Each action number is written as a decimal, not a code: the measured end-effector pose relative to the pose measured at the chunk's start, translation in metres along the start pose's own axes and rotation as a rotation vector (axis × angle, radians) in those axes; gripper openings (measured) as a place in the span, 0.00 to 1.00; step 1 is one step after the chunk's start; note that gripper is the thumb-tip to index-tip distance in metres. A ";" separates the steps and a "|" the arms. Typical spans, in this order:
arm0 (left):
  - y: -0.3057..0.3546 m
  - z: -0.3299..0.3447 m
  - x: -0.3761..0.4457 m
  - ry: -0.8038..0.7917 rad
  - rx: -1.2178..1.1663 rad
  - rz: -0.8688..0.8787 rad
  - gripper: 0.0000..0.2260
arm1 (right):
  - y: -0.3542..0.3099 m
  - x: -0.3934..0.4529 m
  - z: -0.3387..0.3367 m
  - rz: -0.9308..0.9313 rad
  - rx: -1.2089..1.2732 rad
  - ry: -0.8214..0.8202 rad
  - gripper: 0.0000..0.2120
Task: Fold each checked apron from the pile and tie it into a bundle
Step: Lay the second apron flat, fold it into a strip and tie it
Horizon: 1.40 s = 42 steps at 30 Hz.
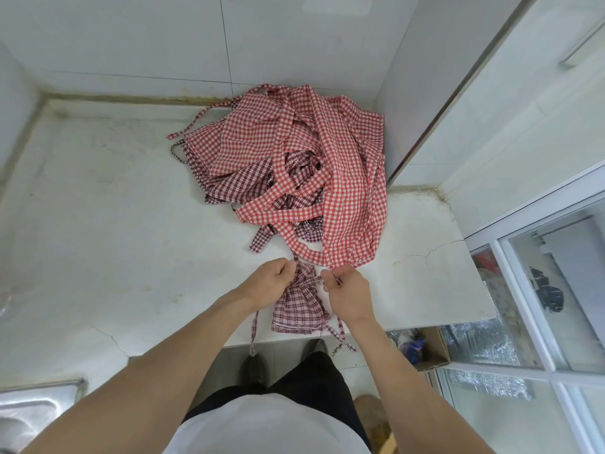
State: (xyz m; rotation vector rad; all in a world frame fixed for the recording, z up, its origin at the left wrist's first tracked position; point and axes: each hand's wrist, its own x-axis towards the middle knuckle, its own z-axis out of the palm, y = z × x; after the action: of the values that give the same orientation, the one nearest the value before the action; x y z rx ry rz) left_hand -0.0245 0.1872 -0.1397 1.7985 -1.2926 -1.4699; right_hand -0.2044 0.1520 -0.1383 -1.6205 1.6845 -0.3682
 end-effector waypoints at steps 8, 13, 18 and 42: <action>0.000 -0.011 -0.004 -0.182 -0.203 -0.053 0.07 | -0.009 -0.003 -0.014 -0.089 -0.024 -0.040 0.13; 0.009 -0.005 -0.003 -0.074 -0.164 -0.017 0.07 | -0.012 -0.003 -0.024 -0.095 0.030 -0.173 0.10; 0.011 -0.006 -0.002 -0.164 -0.026 -0.007 0.11 | -0.028 -0.003 -0.035 -0.226 -0.143 -0.447 0.10; 0.008 -0.005 -0.007 -0.233 -0.284 -0.142 0.10 | -0.016 -0.005 0.000 -0.395 0.178 -0.192 0.10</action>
State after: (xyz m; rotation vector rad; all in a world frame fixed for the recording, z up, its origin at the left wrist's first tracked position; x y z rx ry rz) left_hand -0.0222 0.1887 -0.1285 1.5962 -1.0116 -1.8828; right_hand -0.1936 0.1544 -0.1257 -1.7884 1.1527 -0.5217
